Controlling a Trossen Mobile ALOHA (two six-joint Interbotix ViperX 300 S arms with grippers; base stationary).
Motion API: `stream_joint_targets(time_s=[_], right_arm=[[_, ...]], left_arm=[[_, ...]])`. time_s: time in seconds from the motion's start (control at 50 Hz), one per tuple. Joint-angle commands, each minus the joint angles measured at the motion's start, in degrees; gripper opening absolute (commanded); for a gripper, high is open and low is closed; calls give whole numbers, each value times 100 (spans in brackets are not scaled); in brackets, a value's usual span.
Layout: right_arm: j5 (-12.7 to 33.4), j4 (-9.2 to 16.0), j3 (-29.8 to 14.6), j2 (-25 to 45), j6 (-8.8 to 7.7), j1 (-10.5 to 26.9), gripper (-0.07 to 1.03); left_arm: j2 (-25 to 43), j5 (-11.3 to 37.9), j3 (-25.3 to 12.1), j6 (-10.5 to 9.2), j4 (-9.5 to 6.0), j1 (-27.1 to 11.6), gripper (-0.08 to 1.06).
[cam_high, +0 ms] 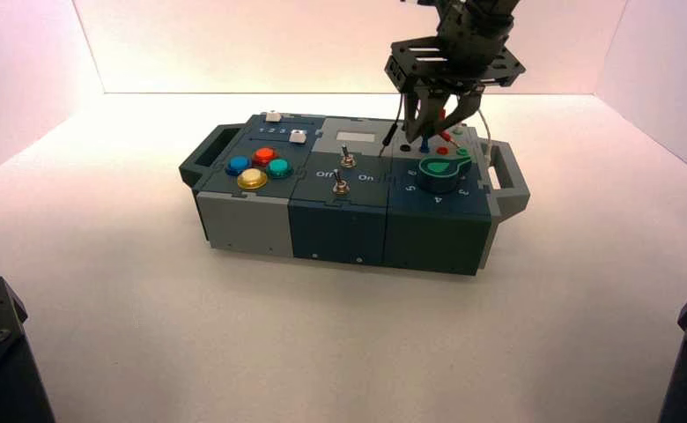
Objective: Insert the blue wire.
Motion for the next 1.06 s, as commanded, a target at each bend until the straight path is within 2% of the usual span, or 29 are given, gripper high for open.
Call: stream_joint_targets(time_s=[0.02, 0.08, 0.14, 0.32, 0.44, 0.52, 0.76, 1.06], right_arm=[[-35, 44, -79, -220, -9, 158, 44], [-18, 35, -88, -237, -9, 158, 52], [9, 9, -88, -272, -9, 149, 54], [272, -202, -70, -439, 53, 79, 54], [624, -325, -70, -589, 79, -35, 54], [976, -334, -70, -650, 88, -88, 54], [1512, -343, -26, -659, 62, -70, 54], [1564, -325, 97, -712, 53, 9, 54]], left_arm=[[-62, -26, -70, 0, 18, 26, -3], [-79, -26, -62, -9, 18, 26, -3], [-79, -26, -53, 0, 18, 26, -3], [-79, -26, -53, 0, 18, 18, -3], [-88, -26, -53, 0, 18, 26, -3], [-105, -26, -53, -9, 18, 26, -3], [-211, -18, -18, 0, 35, 79, -3], [-272, -35, 26, 0, 53, 88, -3]])
